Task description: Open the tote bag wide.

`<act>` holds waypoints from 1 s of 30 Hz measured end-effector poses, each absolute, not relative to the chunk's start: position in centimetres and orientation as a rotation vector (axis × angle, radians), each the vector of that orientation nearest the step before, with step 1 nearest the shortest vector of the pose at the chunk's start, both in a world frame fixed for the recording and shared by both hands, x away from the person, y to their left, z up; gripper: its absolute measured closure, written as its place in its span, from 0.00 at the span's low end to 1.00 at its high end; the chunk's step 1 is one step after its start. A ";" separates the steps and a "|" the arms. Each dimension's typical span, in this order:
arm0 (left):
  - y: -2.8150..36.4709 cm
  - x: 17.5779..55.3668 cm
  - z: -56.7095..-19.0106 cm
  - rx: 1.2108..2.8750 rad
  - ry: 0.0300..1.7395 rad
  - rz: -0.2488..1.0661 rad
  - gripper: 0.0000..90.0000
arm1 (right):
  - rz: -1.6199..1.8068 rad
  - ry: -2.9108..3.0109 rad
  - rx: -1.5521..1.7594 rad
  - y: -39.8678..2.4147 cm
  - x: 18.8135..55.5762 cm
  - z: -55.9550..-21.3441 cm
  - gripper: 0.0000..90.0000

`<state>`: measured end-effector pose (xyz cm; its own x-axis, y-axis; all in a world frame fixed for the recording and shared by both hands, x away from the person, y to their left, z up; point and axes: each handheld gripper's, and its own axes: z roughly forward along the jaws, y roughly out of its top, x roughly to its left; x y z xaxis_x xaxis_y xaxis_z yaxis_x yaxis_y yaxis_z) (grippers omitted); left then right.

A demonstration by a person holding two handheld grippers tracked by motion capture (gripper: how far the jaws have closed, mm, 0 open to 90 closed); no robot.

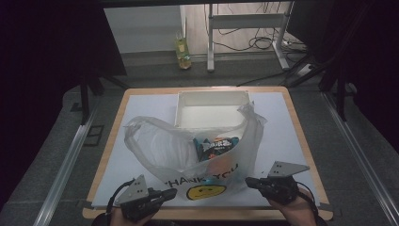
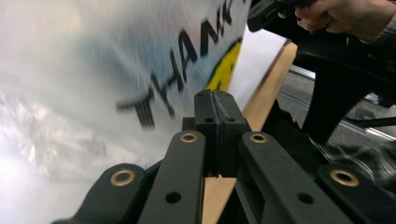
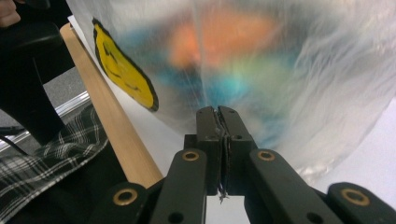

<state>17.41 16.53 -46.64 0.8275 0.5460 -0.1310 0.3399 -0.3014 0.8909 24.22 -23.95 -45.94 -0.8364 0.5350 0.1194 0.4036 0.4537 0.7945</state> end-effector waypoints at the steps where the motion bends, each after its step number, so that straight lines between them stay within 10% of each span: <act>1: 16.3 17.7 -46.6 1.928 0.672 0.263 0.99 | 1.332 2.549 0.829 -23.9 24.2 -45.9 0.97; 30: 15.2 27.2 -51.1 2.046 0.875 0.411 0.99 | 1.360 2.521 1.136 -24.9 31.8 -49.2 0.99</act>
<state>27.20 15.25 -51.13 0.7011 0.7125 -0.0290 0.4330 -0.3931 0.8111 31.85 -24.94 -49.16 -0.7267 0.6289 0.2764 0.5764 0.3391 0.7435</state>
